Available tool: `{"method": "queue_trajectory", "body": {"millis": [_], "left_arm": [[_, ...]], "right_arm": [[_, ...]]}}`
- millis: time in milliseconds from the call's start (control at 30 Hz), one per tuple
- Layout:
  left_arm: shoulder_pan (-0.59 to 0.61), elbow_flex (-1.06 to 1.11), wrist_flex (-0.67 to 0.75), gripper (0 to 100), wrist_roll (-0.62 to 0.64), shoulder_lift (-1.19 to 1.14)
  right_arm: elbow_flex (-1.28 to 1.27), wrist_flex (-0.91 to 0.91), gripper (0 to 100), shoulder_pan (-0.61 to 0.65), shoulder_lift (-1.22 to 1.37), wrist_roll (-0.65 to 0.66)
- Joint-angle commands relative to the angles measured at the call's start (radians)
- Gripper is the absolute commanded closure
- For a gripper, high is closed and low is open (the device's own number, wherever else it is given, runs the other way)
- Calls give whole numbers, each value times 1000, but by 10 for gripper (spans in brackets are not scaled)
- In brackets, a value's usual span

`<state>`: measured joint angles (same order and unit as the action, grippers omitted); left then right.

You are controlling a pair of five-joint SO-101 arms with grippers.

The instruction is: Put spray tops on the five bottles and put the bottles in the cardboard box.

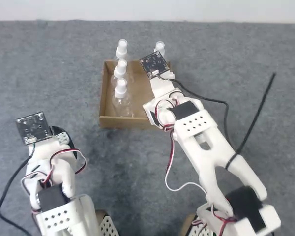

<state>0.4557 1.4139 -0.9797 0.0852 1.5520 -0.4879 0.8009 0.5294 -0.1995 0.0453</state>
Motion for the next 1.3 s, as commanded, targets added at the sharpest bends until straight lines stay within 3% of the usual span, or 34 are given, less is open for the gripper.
{"method": "queue_trajectory", "body": {"millis": [0, 233, 433, 533, 1267], "left_arm": [[6, -10, 29, 985, -3, -6], [5, -10, 29, 985, -3, -6], [-74, 1, 31, 985, -5, -6], [-115, 10, 48, 985, -5, -6], [-155, 5, 18, 987, -5, 37]], "right_arm": [[72, 62, 701, -1, -120, -11], [72, 140, 711, -1, -229, -9], [72, 174, 884, 1, -328, -2], [72, 174, 922, -1, -374, -2], [-206, 173, 937, -2, -894, 0]]}}
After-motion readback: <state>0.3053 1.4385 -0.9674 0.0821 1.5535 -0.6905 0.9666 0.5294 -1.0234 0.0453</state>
